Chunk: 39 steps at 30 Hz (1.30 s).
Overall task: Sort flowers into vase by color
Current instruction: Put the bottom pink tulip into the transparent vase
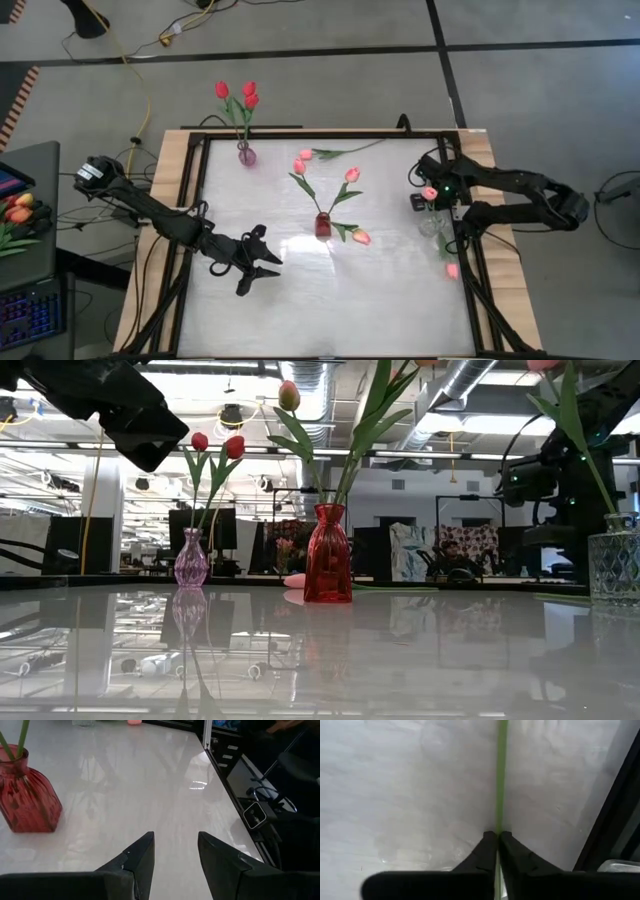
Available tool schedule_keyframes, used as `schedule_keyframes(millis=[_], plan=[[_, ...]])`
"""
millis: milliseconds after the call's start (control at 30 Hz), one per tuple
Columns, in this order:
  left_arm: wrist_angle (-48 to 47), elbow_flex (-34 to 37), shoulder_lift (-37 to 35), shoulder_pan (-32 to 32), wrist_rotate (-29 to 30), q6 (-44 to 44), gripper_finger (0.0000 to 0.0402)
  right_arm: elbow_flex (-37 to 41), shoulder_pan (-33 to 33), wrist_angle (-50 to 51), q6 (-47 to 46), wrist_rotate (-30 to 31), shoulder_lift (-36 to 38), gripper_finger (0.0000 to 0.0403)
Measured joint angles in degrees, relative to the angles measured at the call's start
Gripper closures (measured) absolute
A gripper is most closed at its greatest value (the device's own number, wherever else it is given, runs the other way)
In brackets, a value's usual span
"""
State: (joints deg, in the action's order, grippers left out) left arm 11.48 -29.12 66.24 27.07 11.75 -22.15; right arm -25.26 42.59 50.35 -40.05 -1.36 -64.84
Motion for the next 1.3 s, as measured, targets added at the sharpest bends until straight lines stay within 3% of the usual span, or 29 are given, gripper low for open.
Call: schedule_keyframes(millis=[133, 900, 1300], plan=[[-0.01, 0.0, 0.0, -0.02, 0.0, -0.02, 0.0262, -2.64, -0.03, -1.53, 1.33, 3.17, -0.3, 0.0389], [-0.65, -0.02, 0.02, 0.0, -0.02, 1.55, 0.0262, -25.32, 3.74, -1.66, 15.2, 19.76, -0.13, 0.0382], [-0.5, -0.02, 0.02, -0.02, 2.24, 2.49, 0.0262, -36.3, 3.63, -2.9, 22.52, 22.67, 0.06, 0.0382]])
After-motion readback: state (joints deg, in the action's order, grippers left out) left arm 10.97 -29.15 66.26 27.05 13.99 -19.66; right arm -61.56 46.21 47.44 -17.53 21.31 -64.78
